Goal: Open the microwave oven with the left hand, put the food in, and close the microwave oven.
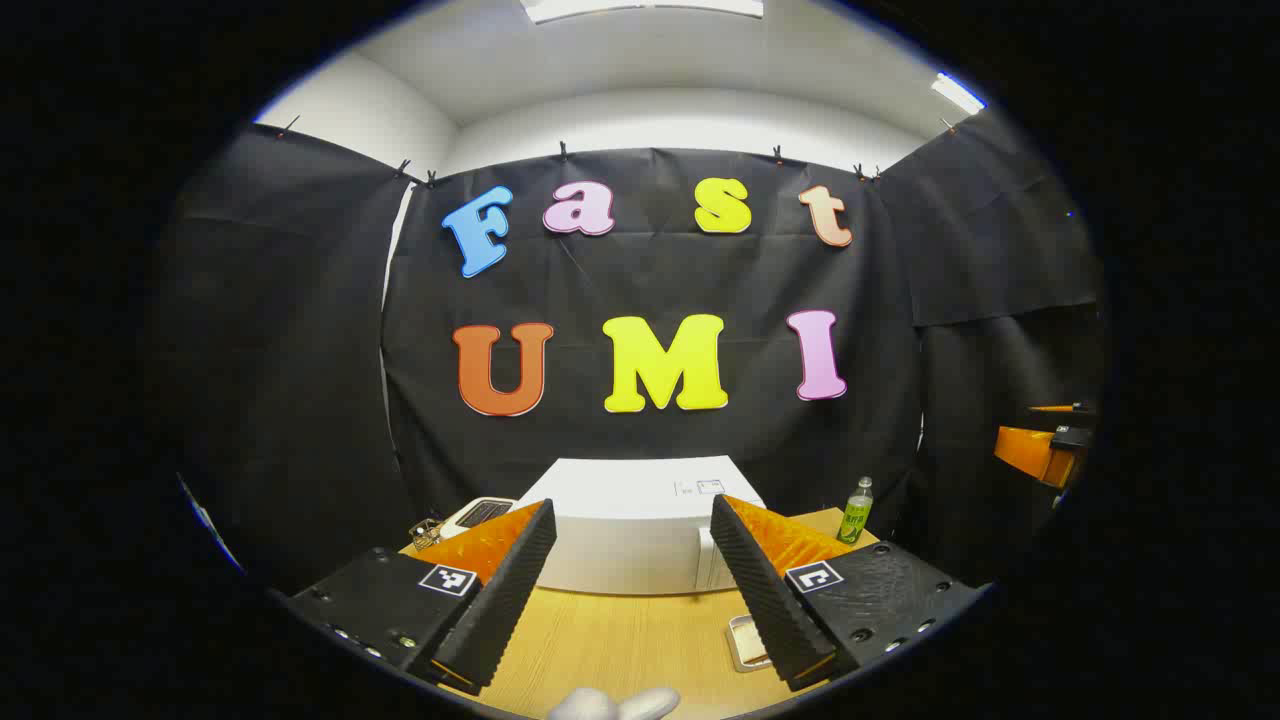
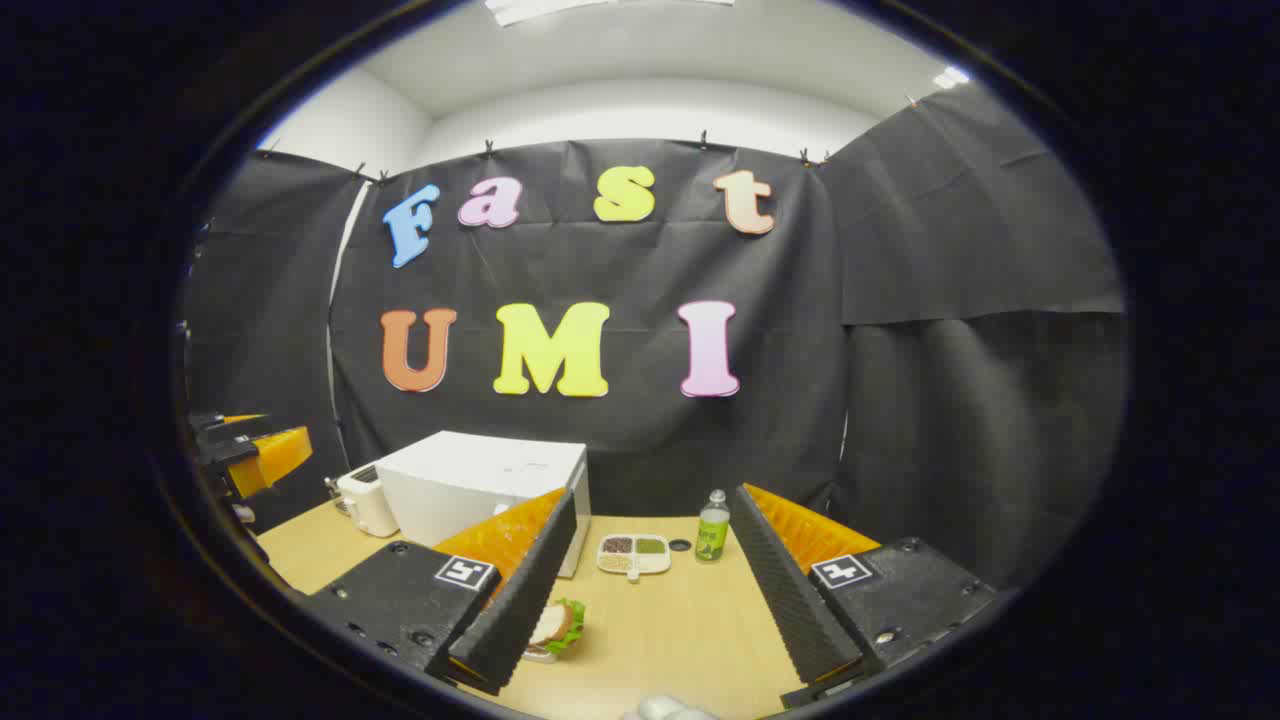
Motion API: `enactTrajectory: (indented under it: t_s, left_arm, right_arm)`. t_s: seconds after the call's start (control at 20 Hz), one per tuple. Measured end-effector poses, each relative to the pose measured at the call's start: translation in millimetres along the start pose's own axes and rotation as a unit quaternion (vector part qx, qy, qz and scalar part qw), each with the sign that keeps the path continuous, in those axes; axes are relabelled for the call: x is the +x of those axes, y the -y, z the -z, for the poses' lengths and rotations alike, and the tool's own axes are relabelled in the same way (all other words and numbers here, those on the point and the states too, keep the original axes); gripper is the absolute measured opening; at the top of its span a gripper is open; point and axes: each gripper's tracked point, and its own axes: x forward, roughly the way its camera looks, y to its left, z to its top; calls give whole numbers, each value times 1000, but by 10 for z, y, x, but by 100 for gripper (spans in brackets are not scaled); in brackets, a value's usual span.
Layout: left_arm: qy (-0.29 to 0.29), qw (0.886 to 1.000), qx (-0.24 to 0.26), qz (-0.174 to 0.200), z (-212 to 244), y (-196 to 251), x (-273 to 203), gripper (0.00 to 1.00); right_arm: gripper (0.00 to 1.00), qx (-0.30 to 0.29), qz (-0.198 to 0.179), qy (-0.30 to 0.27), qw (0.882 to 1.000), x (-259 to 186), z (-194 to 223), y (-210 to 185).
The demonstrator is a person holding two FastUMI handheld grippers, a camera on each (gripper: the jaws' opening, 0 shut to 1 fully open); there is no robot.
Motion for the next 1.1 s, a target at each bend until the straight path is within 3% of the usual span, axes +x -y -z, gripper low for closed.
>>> enactTrajectory:
  t_s: [0.1, 0.15, 0.2, 0.35, 0.4, 0.45, 0.55, 0.6, 0.65, 0.7, 0.75, 0.8, 0.85, 0.9, 1.0, 1.05, 1.1]
  left_arm:
    - [0, 1000, -1, -1, 0, -29, 24, 96]
    - [2, 1000, 0, -1, -11, -41, 40, 96]
    - [3, 1000, 1, 0, -19, -43, 49, 96]
    - [5, 1000, 0, -2, -23, -53, 90, 96]
    - [6, 1000, 0, -4, -18, -56, 106, 96]
    - [7, 1000, -2, -4, -14, -49, 124, 96]
    - [5, 1000, 1, -4, 16, -22, 155, 96]
    - [7, 1000, 3, -6, 17, -18, 164, 96]
    - [6, 1000, 5, -8, 24, -19, 183, 96]
    - [4, 1000, 5, -8, 48, -11, 202, 96]
    - [4, 1000, 4, -8, 79, 15, 232, 96]
    - [4, 1000, 5, -8, 103, 34, 257, 96]
    - [5, 1000, 6, -8, 143, 49, 291, 96]
    - [4, 1000, 6, -8, 190, 77, 341, 96]
    - [8, 1000, 3, 0, 307, 179, 484, 96]
    - [4, 1000, 1, 7, 410, 242, 575, 96]
    - [1, 1000, -2, 14, 506, 318, 673, 96]
  right_arm:
    - [92, -1, -4, -3, 1000, 44, 17, -54]
    - [100, -2, -5, -3, 1000, 65, 13, -63]
    - [92, -3, -6, -1, 1000, 88, -6, -71]
    - [92, -6, -6, 1, 1000, 145, -32, -82]
    - [100, -7, -8, 1, 1000, 167, -37, -83]
    - [92, -7, -8, 2, 1000, 188, -69, -80]
    - [92, -4, -8, 3, 1000, 233, -82, -60]
    - [100, -3, -10, 3, 1000, 250, -78, -56]
    - [100, -1, -10, 3, 1000, 268, -82, -49]
    - [92, -2, -11, 2, 1000, 284, -83, -39]
    - [92, -2, -10, 2, 1000, 309, -83, -11]
    - [100, -1, -9, 3, 1000, 318, -93, 8]
    - [92, 0, -7, 3, 1000, 322, -94, 32]
    - [100, 1, -6, 2, 1000, 321, -102, 58]
    - [100, 0, -2, 0, 1000, 313, -102, 128]
    - [92, -2, 2, -4, 1000, 307, -107, 175]
    - [92, -4, 7, -7, 1000, 306, -95, 228]
